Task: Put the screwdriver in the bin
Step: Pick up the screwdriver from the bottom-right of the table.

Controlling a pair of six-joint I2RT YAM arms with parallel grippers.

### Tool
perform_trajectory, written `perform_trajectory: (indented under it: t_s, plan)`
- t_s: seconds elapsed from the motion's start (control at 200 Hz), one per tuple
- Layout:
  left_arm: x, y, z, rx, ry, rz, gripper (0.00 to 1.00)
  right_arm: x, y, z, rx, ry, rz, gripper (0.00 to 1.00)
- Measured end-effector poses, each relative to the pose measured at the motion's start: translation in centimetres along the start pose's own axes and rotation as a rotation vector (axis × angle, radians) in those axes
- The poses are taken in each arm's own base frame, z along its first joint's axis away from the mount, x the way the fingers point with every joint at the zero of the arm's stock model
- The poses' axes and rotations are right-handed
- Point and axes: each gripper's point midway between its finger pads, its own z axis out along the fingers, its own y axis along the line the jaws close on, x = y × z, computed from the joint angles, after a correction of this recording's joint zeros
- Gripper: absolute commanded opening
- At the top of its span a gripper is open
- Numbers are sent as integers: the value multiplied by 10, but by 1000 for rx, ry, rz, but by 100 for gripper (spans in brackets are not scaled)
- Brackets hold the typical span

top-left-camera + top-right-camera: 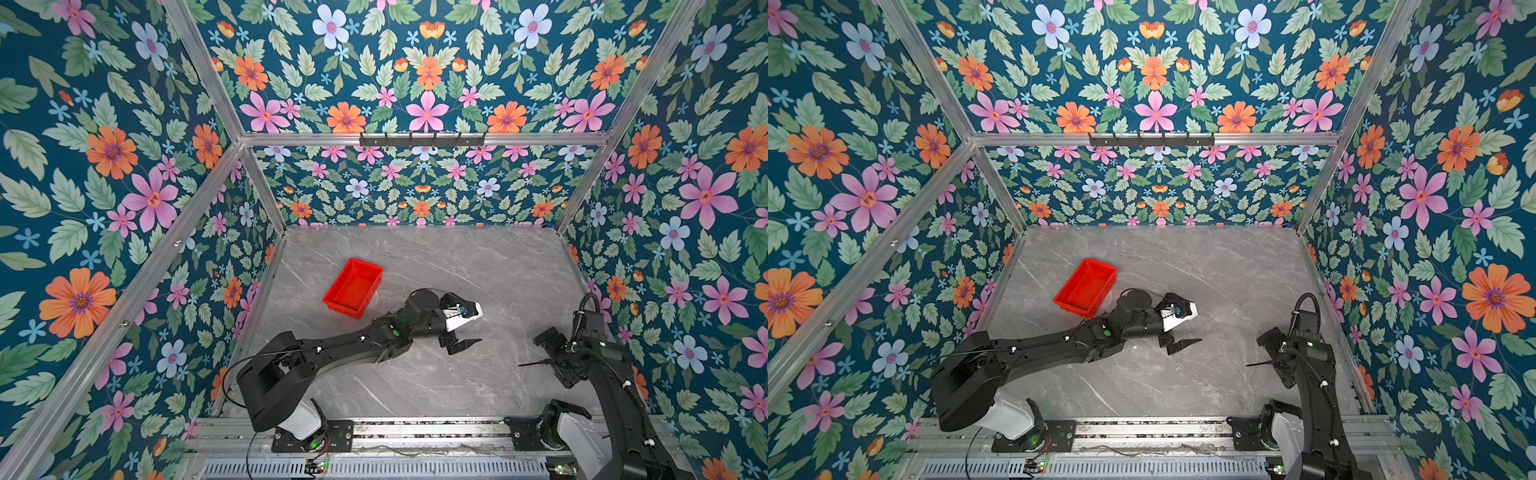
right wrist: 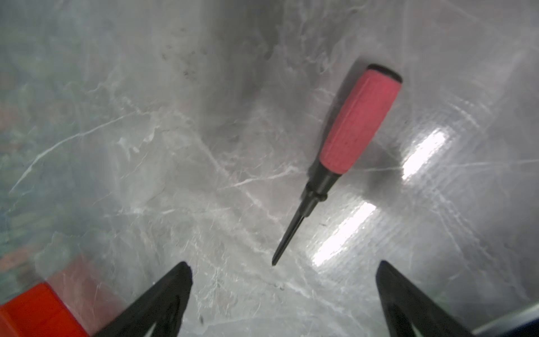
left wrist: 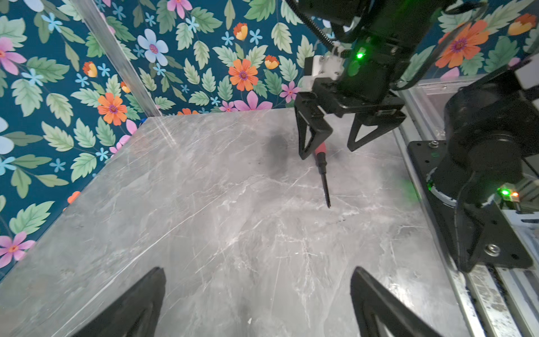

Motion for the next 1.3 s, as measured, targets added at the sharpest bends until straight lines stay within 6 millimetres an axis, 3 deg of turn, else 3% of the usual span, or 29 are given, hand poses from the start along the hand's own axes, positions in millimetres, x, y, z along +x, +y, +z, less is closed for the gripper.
perform_trajectory:
  t_s: [0.115, 0.595, 0.79, 1.055, 1.3]
  plan:
    - [1, -6, 6, 21, 4, 1, 100, -13, -17, 10, 57, -6, 95, 87]
    - [4, -13, 15, 47, 12, 15, 100, -38, -29, 37, 211, 10, 179, 64]
    - [9, -18, 12, 54, 21, 14, 100, -38, -35, 47, 259, 38, 193, 44]
    - [24, -20, 9, 39, 52, 8, 100, -31, -47, 47, 306, 43, 197, 0]
    - [28, -17, 8, 14, 55, 11, 100, -32, -46, 46, 288, 25, 200, 0]
